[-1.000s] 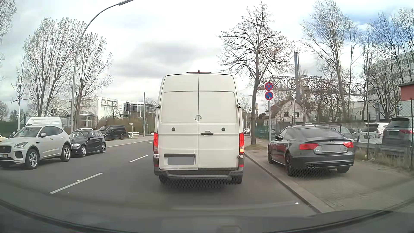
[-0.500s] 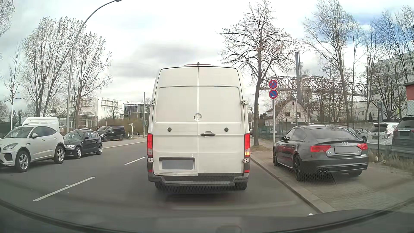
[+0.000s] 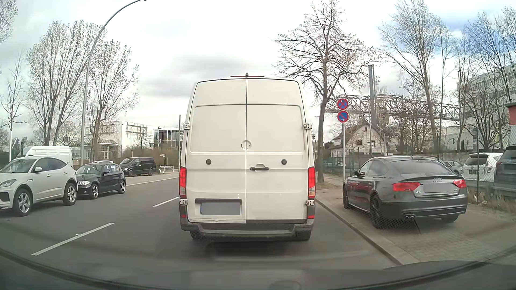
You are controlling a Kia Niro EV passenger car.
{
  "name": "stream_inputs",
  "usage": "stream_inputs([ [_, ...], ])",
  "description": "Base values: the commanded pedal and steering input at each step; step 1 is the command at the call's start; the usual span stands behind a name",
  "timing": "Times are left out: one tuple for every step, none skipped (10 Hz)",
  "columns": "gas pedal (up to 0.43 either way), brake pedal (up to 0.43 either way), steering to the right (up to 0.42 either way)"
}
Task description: Follow the waypoints while adhering to traffic rules and regulations
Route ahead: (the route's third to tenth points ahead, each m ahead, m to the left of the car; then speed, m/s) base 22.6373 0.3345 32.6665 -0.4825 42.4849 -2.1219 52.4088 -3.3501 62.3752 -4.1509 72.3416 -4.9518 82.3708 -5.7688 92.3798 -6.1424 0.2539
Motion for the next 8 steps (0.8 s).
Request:
stream_inputs([
  [0.000,0.250,-0.017],
  [0.000,0.250,-0.017],
  [0.000,0.250,-0.017],
  [0.000,0.250,-0.017],
  [0.000,0.256,-0.017],
  [0.000,0.268,-0.017],
  [0.000,0.274,-0.017],
  [0.000,0.280,-0.017],
])
